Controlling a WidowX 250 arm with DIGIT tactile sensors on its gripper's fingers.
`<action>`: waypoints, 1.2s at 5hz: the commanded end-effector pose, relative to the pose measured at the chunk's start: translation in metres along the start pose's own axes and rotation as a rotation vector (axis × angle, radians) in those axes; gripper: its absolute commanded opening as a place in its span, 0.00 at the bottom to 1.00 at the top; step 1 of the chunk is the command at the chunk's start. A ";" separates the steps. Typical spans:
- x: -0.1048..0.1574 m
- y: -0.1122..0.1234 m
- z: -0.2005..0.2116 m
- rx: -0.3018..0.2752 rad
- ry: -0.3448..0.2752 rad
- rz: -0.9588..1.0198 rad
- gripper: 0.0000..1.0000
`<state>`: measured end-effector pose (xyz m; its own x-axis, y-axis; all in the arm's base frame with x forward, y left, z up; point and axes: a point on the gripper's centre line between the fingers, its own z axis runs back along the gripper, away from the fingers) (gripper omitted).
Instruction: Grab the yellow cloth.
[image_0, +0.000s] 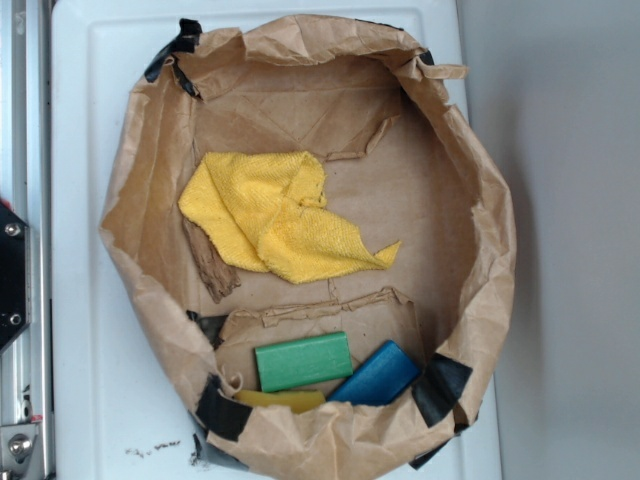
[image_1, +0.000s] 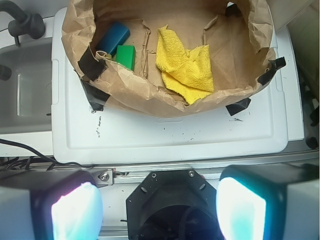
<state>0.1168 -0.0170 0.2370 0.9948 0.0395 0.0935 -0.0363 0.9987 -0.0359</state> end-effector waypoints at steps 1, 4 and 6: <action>0.000 0.000 0.000 0.000 0.000 0.000 1.00; 0.071 0.015 -0.027 -0.036 -0.140 0.026 1.00; 0.071 0.015 -0.027 -0.036 -0.140 0.026 1.00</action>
<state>0.1873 -0.0043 0.2093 0.9772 0.0571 0.2046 -0.0422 0.9962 -0.0765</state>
